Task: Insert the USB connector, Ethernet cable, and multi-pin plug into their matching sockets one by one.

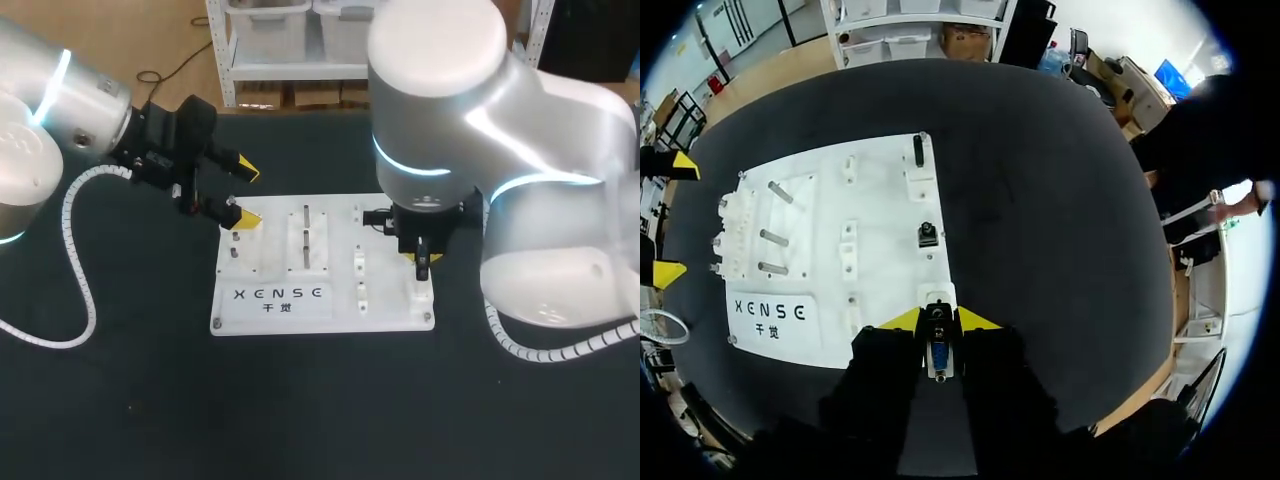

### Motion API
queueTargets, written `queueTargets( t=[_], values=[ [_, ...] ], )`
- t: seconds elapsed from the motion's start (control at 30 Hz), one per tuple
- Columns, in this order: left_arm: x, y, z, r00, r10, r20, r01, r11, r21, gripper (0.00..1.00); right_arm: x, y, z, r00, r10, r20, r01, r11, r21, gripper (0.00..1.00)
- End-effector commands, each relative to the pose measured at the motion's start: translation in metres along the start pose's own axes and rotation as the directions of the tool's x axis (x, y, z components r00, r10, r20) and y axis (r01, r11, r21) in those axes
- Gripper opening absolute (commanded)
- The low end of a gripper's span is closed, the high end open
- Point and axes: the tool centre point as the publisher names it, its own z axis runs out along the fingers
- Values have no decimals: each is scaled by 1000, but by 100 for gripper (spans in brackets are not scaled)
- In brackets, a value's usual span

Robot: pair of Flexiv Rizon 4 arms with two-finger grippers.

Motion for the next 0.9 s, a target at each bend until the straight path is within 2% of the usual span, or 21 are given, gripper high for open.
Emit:
queueTargets(
  t=[0.03,0.9],
  values=[
    [2,1,1,1000,3,5,-3,1000,-1,100,2,-5,2,1000,-1,2,1,1000,-7,0],
    [2,1,1,1000,3,5,-3,1000,-1,100,-1,-3,4,1000,-24,12,24,999,-29,0]
  ],
)
